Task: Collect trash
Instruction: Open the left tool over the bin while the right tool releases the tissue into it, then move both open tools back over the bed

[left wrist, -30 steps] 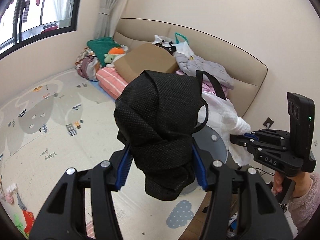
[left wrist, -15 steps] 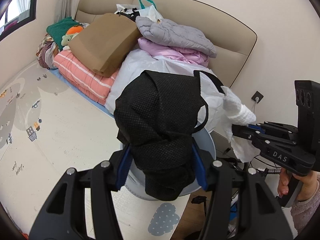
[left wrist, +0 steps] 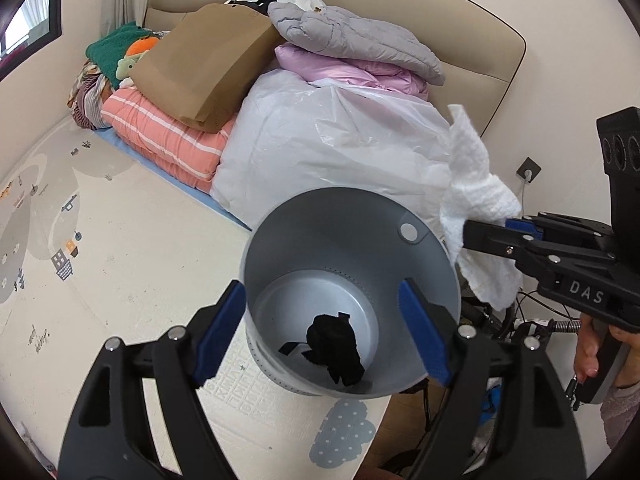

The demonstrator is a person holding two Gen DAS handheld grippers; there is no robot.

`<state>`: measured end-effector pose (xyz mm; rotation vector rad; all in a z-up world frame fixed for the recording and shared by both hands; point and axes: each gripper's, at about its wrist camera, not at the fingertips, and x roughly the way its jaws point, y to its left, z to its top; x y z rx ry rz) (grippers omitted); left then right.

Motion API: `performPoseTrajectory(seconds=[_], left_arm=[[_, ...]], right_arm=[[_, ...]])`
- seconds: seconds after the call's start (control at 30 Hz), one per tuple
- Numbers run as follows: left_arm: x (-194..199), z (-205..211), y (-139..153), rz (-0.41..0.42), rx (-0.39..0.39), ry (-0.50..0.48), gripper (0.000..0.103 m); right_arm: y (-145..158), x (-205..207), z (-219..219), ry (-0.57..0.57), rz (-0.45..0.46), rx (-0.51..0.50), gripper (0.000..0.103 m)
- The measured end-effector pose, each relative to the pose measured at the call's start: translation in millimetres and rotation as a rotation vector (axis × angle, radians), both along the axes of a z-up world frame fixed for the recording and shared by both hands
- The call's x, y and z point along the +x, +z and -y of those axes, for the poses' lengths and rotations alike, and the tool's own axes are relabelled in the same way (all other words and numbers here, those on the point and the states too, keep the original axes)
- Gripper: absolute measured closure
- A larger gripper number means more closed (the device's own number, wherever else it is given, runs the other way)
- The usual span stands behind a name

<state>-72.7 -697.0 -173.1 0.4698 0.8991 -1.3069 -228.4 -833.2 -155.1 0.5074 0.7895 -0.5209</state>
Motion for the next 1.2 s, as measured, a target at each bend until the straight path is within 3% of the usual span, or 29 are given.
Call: performPoseTrajectory(seconds=[0.07, 0.37, 0.6, 0.83, 1.03, 1.2], left_arm=[[8, -7, 2, 0.004, 0.002, 0.026, 0.025], [38, -65, 15, 0.028, -0.006, 0.180, 0.024], [65, -142, 21, 0.033, -0.020, 0.368, 0.024], [96, -261, 17, 0.043, 0.001, 0.635, 0.023], [115, -395, 7, 0.043, 0.041, 0.910, 0.023], [126, -510, -10, -0.009, 0.085, 1.114, 0.023]], right_arm=[[1, 8, -2, 0.004, -0.003, -0.017, 0.049], [9, 46, -20, 0.066, -0.027, -0.057, 0.043], [18, 94, -70, 0.233, -0.015, -0.055, 0.043], [16, 176, -188, 0.500, -0.033, -0.100, 0.043], [8, 239, -332, 0.791, -0.025, -0.148, 0.039], [-1, 279, -448, 0.979, -0.030, -0.151, 0.039]])
